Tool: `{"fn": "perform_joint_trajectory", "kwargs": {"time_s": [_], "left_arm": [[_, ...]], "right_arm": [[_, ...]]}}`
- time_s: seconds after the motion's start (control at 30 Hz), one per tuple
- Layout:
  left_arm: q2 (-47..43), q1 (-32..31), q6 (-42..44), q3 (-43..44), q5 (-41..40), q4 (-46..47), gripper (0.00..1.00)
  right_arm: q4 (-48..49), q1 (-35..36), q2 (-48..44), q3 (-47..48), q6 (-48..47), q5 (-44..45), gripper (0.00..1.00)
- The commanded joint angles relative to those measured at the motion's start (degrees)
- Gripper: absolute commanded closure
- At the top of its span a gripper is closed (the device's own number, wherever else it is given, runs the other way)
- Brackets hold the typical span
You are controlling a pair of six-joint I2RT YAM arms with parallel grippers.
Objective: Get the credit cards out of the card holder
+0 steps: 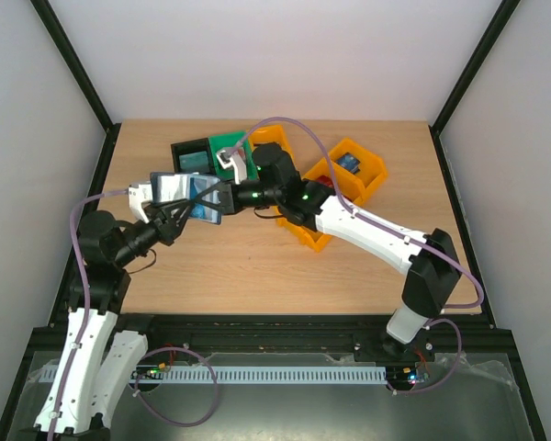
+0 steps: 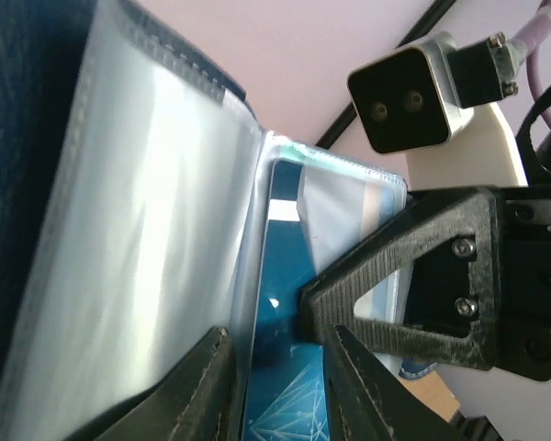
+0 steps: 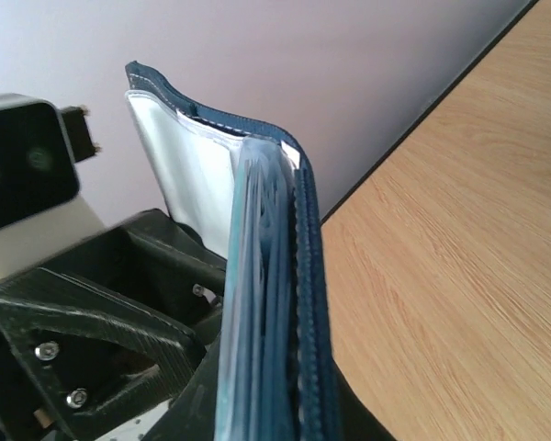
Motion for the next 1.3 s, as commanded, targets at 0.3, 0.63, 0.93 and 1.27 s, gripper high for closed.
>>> {"fn": "perform_joint_trajectory", "kwargs": {"time_s": [0.3,0.63,0.93,1.27], "left_arm": [[1.6,0.3,-3.9,-0.4,11.0,0.3,0.68],[2.2,-0.4,-10.3,0.5,23.1,10.7,0.75],[2.8,-0.5,-14.0,0.9,27.9,15.4,0.7],[3.3,-0.3,-22.1,0.6,36.4,24.2,0.79]], "right_arm": [[21.5,-0.2,-7.3,-2.9,6.6,-8.8,0.98],[25.9,0.9,-2.0,-1.2,7.8,1.1,0.98],[28.7,1.1,1.4,1.5,8.9,7.3,0.98],[23.1,-0.3,1.8,9.4,2.2,-1.1,0.98]]}}
